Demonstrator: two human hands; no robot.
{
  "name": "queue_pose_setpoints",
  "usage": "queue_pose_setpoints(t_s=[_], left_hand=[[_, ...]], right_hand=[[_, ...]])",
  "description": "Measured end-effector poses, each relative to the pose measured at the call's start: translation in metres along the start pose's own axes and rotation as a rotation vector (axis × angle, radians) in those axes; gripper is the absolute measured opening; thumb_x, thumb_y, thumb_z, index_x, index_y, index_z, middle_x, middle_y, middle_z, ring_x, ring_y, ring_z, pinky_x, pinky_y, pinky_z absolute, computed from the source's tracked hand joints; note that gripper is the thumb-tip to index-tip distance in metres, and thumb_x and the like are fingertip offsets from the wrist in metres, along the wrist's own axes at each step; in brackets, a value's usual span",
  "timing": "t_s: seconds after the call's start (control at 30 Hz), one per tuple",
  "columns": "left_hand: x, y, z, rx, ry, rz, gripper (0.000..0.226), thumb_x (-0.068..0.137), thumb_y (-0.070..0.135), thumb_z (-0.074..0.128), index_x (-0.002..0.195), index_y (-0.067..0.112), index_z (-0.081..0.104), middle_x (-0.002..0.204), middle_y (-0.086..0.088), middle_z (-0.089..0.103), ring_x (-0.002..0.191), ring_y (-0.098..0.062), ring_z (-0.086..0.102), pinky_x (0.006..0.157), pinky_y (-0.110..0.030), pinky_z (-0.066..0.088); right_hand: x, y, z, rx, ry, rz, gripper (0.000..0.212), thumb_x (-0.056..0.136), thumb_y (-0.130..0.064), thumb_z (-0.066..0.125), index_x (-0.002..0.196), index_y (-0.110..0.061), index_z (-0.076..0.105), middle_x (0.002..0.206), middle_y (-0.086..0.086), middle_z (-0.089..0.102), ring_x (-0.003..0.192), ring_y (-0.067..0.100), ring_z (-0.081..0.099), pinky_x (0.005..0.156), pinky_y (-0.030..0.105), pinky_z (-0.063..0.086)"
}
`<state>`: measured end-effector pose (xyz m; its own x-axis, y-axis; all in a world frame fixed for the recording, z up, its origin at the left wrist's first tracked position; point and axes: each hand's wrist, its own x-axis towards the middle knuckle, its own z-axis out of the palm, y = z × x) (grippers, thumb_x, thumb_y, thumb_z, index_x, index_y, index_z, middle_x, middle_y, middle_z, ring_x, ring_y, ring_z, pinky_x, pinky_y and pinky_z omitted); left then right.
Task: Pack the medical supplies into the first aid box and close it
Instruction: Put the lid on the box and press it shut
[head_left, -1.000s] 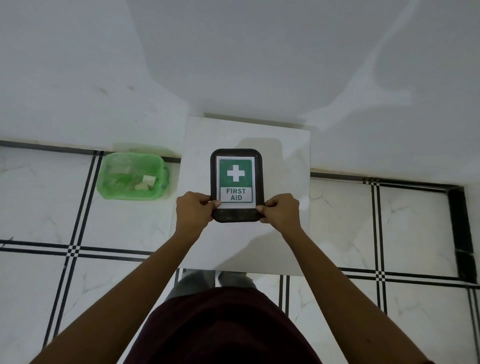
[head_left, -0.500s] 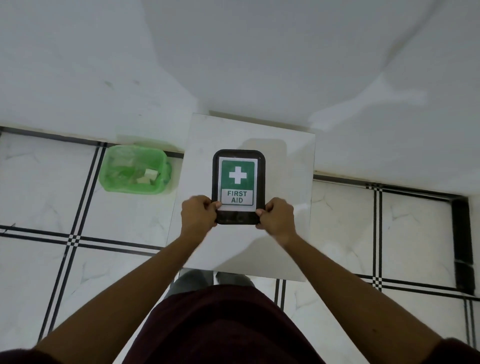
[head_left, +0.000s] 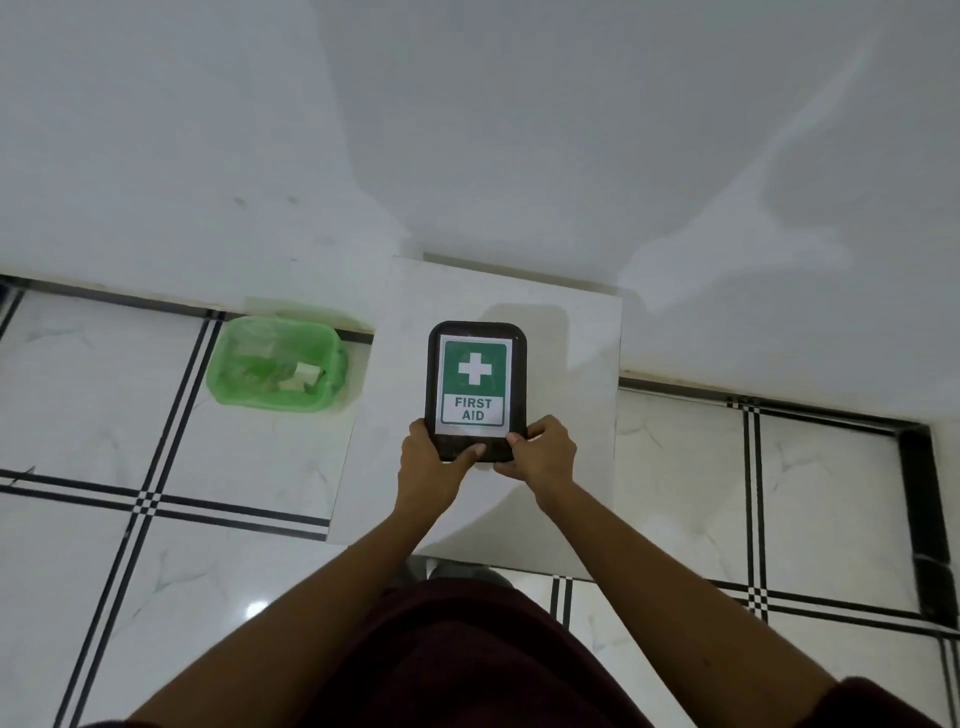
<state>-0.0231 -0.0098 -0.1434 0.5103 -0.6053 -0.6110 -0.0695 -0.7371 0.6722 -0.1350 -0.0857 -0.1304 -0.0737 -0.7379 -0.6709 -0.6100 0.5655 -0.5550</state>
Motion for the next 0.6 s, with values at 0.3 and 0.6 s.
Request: queue_pose_setpoints(t_s=[0.3,0.6], left_hand=[[0.001,0.008,-0.002,0.273,-0.121,-0.122,0.063,0.081,0.043,0.066,0.124,0.016,0.027,0.128,-0.013,0.048,0.101,-0.039,0.059,0.06,-0.047,0.06],[0.01,0.015,0.001,0.32,-0.185,-0.184,0.055,0.09,0.046,0.052,0.123,0.019,0.018,0.13,-0.016,0.052,0.1,-0.039,0.061,0.062,-0.044,0.058]], right_hand=[[-0.007,0.012,0.0,0.079,-0.081,-0.01,0.045,0.071,-0.011,0.083,0.097,-0.014,0.047,0.099,0.007,0.06,0.088,0.03,0.068,0.079,0.039,0.061],[0.004,0.01,-0.002,0.0,-0.07,-0.105,0.035,0.076,-0.016,0.079,0.094,-0.012,0.049,0.094,0.003,0.059,0.078,0.024,0.066,0.06,0.019,0.056]])
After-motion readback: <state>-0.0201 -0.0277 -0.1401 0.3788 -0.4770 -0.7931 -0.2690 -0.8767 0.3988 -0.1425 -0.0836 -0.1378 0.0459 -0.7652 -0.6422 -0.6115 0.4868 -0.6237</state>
